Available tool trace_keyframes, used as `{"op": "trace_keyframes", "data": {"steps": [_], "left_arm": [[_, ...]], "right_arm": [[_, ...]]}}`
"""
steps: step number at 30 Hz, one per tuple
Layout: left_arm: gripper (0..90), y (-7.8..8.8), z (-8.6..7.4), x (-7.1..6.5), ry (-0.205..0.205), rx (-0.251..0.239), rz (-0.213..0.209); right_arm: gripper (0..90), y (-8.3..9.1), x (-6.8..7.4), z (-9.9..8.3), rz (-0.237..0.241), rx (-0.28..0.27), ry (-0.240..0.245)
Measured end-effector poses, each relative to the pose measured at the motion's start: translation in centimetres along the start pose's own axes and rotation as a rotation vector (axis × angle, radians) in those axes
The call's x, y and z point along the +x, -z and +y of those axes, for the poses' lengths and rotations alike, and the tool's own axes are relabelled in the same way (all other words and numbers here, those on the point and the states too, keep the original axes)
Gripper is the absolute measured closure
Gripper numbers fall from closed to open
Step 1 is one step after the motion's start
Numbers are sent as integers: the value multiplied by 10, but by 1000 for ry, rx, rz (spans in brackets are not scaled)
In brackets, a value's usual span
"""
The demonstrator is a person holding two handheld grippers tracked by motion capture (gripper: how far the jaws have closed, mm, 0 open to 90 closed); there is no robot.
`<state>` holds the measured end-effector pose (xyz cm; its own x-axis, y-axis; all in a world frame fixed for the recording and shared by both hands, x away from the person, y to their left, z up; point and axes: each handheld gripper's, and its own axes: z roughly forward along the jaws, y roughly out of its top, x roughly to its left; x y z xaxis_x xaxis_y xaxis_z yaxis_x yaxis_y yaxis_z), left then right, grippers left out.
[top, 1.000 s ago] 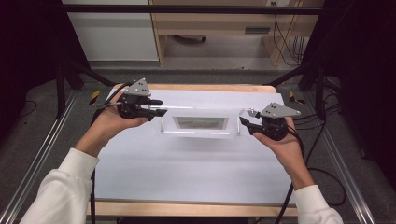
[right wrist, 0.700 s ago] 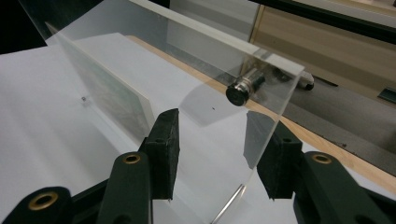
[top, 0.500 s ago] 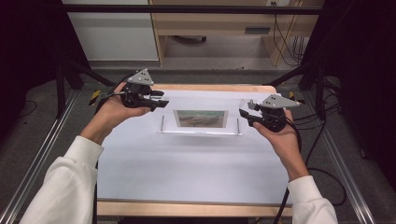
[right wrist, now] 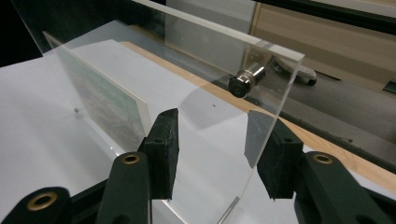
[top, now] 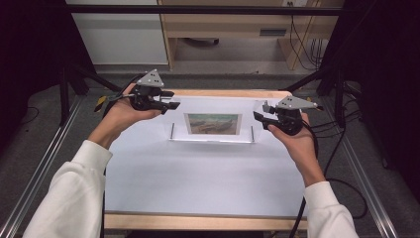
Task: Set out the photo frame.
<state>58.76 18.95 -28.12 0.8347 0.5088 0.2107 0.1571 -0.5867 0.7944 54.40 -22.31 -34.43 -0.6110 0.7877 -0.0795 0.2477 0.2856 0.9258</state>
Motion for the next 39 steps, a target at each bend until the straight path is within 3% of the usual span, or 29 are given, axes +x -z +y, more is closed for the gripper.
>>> {"op": "trace_keyframes", "data": {"steps": [1, 5, 7, 10, 17, 20, 22, 26, 30, 39], "left_arm": [[367, 3, 0, 1, 26, -40, 24], [256, 15, 0, 0, 119, -170, 53], [227, 22, 0, -4, 166, -201, 71], [179, 30, -2, -11, 202, -223, 104], [125, 45, -22, -23, 254, -219, 147], [123, 51, -41, -35, 265, -203, 172], [124, 52, -46, -38, 267, -200, 168], [122, 45, -73, -56, 277, -142, 138], [122, 38, -94, -68, 321, -111, 123], [126, 27, -133, -73, 396, -66, 124]], "right_arm": [[539, -1, -1, 1, 1, 2, 0], [537, -3, -2, 2, -2, 4, -5], [536, -4, -3, 2, -3, 4, -11], [534, -5, -4, 3, -6, 5, -18], [532, -10, -9, 5, -6, 10, -34], [529, -14, -12, 6, -8, 12, -47], [528, -15, -13, 7, -10, 9, -48], [526, -21, -18, 9, -11, 13, -66], [524, -25, -21, 10, -15, 18, -82], [519, -31, -25, 13, -27, 29, -99]]}}
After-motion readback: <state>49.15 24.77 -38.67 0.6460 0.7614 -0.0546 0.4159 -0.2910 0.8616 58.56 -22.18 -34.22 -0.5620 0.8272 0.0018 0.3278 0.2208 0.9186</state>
